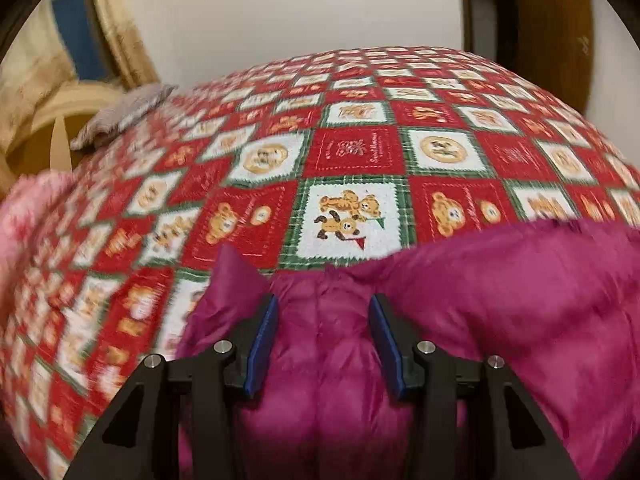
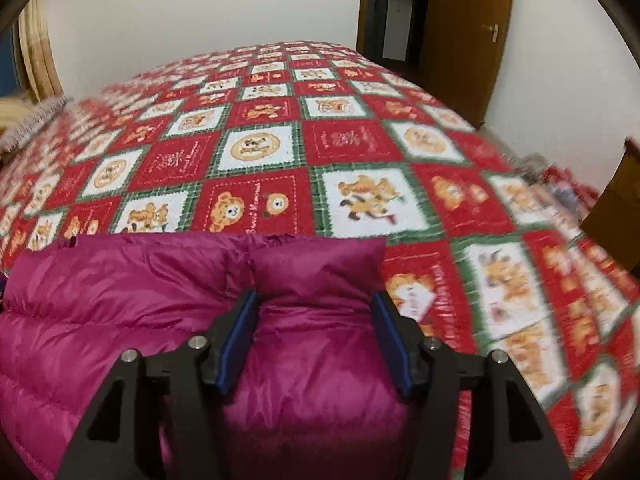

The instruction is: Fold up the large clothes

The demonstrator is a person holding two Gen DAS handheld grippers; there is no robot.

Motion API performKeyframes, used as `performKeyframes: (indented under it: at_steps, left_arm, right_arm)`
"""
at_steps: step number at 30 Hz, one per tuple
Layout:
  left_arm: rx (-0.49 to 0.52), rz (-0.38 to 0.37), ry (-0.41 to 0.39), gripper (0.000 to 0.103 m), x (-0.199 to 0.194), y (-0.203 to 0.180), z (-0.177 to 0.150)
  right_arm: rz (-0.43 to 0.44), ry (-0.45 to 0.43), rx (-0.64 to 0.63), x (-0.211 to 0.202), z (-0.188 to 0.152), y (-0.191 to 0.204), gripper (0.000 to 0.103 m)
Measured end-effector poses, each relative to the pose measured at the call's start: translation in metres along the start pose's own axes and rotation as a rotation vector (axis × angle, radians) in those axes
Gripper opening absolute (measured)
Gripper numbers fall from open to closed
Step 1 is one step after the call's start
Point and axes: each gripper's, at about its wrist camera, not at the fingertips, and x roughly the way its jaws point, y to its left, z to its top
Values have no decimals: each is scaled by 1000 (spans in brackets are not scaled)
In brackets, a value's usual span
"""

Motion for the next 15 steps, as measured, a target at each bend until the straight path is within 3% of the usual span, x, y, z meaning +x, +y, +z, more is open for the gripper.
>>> performKeyframes:
  at_steps: [3,9,15]
  left_arm:
    - [11,-33,-15,49,-29,7,-12]
    - [-111,-152,-20,50,-85,40,-57]
    - [-219,-134,-30,51,-103,70,-89]
  right_arm:
    - [31,-54,-9,-41,0,10,44]
    - [161,-71,-35,-87,-20,52,44]
    - [182,-88,-82,-89,-43,95,44]
